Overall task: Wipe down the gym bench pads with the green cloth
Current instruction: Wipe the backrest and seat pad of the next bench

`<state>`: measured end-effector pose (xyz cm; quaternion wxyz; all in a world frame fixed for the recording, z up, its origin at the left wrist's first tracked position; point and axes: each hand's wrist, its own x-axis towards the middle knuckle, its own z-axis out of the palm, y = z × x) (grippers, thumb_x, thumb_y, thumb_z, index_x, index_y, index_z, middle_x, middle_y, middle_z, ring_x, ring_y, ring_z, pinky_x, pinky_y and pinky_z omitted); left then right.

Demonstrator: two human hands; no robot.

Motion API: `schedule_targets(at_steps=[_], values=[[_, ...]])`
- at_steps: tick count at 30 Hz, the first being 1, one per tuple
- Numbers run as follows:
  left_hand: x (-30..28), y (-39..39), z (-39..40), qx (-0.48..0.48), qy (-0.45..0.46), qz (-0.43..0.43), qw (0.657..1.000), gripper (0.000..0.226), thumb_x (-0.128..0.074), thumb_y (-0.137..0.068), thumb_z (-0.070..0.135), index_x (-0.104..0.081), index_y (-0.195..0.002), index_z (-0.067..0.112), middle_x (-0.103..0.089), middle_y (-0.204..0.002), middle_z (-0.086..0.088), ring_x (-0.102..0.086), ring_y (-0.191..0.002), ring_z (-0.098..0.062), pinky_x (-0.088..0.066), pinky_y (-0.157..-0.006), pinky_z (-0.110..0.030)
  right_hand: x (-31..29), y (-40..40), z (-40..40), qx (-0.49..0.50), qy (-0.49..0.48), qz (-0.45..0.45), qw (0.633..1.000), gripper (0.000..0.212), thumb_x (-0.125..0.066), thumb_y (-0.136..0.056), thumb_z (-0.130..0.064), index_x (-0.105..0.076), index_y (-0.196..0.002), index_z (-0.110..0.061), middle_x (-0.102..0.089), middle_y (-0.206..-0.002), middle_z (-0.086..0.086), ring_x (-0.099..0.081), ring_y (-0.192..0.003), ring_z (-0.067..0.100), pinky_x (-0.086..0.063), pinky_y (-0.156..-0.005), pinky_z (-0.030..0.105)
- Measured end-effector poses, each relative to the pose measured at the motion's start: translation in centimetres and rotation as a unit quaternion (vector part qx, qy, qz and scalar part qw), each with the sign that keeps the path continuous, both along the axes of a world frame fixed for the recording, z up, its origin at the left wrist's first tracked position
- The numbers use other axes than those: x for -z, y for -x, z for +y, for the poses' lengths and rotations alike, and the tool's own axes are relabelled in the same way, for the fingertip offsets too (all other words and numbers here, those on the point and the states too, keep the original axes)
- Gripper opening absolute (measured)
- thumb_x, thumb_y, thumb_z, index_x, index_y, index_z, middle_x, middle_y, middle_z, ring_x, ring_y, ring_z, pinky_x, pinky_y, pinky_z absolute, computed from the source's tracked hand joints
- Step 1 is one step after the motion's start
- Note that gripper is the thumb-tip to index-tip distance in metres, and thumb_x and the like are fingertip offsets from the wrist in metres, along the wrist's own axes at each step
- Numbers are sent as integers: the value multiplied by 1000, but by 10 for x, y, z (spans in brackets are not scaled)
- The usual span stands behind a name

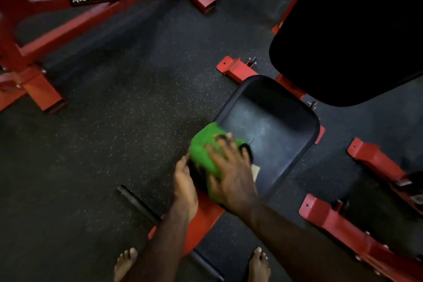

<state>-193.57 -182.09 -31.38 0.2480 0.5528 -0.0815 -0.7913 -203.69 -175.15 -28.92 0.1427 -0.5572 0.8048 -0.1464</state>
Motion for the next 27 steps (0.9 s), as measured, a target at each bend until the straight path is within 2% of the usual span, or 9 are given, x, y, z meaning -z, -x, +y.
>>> schedule_targets(at_steps=[2,4,7,9,14,19,21,24,27], values=[[-1,-4,3,5,-15,9,1000,55,-31,-106,42,-75,-111,10,-77,-110,-18,-76,-97,-27,-53,-86,-40,1,7,13,-153,-10,-6,988,71,-65,-84,-41,-45,-152,-34,-33,-167,-1,-21,-158,29,-26,-119,59],[-7,-6,1,8,-4,9,1000,54,-30,-108,43,-73,-111,11,-77,-107,-17,-77,-90,-21,-52,-82,-37,3,33,8,-186,-21,14,982,69,-64,-86,-44,-45,-152,-35,-34,-167,-2,-24,-157,28,-29,-118,58],[-6,-6,1,13,18,11,1000,52,-26,-110,44,-66,-129,17,-72,-126,-15,-71,-112,-22,-51,-91,-37,0,32,-6,10,-24,-6,1000,72,-65,-82,-39,-48,-151,-30,-36,-165,1,-26,-156,31,-32,-118,62],[-7,-6,3,5,8,22,1000,54,-28,-108,47,-67,-128,16,-72,-126,-16,-72,-111,-23,-52,-92,-38,0,-3,1,62,-18,-2,998,75,-66,-80,-39,-47,-151,-29,-35,-165,3,-24,-156,33,-28,-119,62],[-11,-28,13,-25,-28,55,998,65,-44,-98,59,-78,-114,6,-74,-117,-21,-73,-106,-34,-51,-96,-44,7,-14,34,-204,-16,80,975,74,-63,-89,-47,-35,-156,-35,-27,-170,0,-24,-157,31,-28,-119,58],[-20,-31,18,45,30,7,999,44,-43,-105,39,-73,-119,10,-75,-117,-17,-71,-108,-27,-55,-92,-38,4,-35,46,30,-47,42,998,82,-66,-88,-49,-31,-160,-32,-24,-170,4,-22,-157,33,-25,-120,58],[-21,-28,17,69,40,3,997,46,-60,-95,45,-71,-128,14,-70,-129,-20,-69,-117,-31,-51,-106,-47,9,-53,65,-47,-38,71,996,87,-72,-84,-44,-31,-160,-32,-20,-171,3,-21,-157,34,-33,-115,59],[-15,-17,22,113,164,-142,970,58,-69,-88,40,-61,-142,23,-64,-141,-6,-62,-128,-23,-44,-115,-49,11,-35,84,-108,-40,94,989,97,-73,-81,-46,-23,-164,-35,-13,-173,1,-12,-158,28,-36,-115,58],[-27,-4,33,164,238,-225,930,70,-65,-93,46,-42,-156,26,-46,-159,-1,-45,-144,-17,-34,-123,-42,6,-42,92,150,-49,7,987,100,-74,-84,-46,-17,-165,-31,-11,-174,4,-11,-160,26,-26,-121,53]])
